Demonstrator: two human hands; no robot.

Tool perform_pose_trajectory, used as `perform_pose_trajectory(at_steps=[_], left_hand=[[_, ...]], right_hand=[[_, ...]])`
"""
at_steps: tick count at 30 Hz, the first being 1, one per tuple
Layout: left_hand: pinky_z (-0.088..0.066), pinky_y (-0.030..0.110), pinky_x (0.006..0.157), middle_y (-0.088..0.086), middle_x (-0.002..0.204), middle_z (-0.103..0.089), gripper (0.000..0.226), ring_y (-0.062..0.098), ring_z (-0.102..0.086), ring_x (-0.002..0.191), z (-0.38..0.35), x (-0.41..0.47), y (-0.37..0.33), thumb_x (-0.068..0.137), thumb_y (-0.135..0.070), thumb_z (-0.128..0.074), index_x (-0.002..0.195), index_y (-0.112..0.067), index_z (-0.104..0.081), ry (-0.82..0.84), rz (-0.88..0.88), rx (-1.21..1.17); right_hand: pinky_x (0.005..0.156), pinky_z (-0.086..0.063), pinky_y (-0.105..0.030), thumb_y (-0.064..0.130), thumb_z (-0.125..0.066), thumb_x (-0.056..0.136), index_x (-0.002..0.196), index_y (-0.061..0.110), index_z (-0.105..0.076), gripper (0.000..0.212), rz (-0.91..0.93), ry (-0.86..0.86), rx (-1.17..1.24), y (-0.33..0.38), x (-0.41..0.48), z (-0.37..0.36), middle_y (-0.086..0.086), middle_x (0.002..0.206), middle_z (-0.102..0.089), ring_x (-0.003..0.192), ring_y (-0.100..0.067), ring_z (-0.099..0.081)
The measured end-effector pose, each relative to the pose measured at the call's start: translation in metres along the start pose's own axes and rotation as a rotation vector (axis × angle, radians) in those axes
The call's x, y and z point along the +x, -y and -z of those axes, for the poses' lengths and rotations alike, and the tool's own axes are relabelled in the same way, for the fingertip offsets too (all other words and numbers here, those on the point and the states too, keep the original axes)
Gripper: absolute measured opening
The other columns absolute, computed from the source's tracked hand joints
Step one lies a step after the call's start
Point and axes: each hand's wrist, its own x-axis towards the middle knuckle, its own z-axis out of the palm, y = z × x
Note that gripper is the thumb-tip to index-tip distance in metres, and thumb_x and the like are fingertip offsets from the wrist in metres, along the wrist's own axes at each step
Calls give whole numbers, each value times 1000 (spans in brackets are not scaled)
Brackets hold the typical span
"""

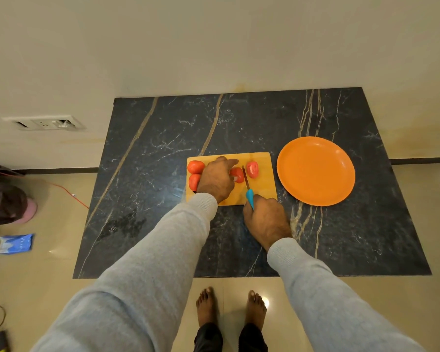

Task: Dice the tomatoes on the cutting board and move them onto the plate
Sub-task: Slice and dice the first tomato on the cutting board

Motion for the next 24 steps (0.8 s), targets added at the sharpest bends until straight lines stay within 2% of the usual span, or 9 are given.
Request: perform_pose_trajectory(at_steps=[3,6,12,20,22,24], left_hand=[[-53,42,109,1,129,-70,32,25,-65,117,-4,3,6,101,-23,-69,132,-26,-72,-13,-46,-36],[-56,42,105,-3,124,-72,29,21,-66,111,-5,5,7,99,-27,-71,128,-26,-75,-8,-66,-50],[-56,44,106,-3,126,-73,30,21,-68,112,-6,10,7,100,-25,-71,130,-26,-75,-4,-87,-16],[-56,43,106,-1,127,-72,28,23,-68,113,-1,10,5,101,-21,-68,129,-24,-74,4,-126,31],[-56,43,106,-1,126,-71,29,24,-67,113,-2,9,4,101,-21,-68,129,-24,-74,8,-126,36],[-55,44,107,-1,127,-71,30,24,-67,114,-3,9,3,101,-23,-68,130,-24,-74,7,-127,46]], right_hand=[[74,-59,-37,52,-39,103,117,16,-60,44,7,-23,-10,-1,-2,0,-5,91,-64,85,-23,-65],[75,-60,-39,52,-38,103,119,16,-60,44,19,-32,-17,-2,-3,0,-6,92,-66,84,-24,-65],[73,-57,-37,51,-38,104,122,16,-58,45,38,-50,-29,1,3,5,-7,94,-66,85,-25,-64],[71,-50,-35,47,-43,103,113,13,-64,41,33,-57,-33,12,22,7,-10,99,-67,90,-30,-65],[68,-46,-32,45,-44,104,115,13,-64,39,39,-53,-55,13,25,8,-10,99,-67,90,-29,-65],[70,-49,-33,43,-44,104,119,13,-61,38,35,-34,-84,14,25,8,-9,102,-67,91,-29,-66]])
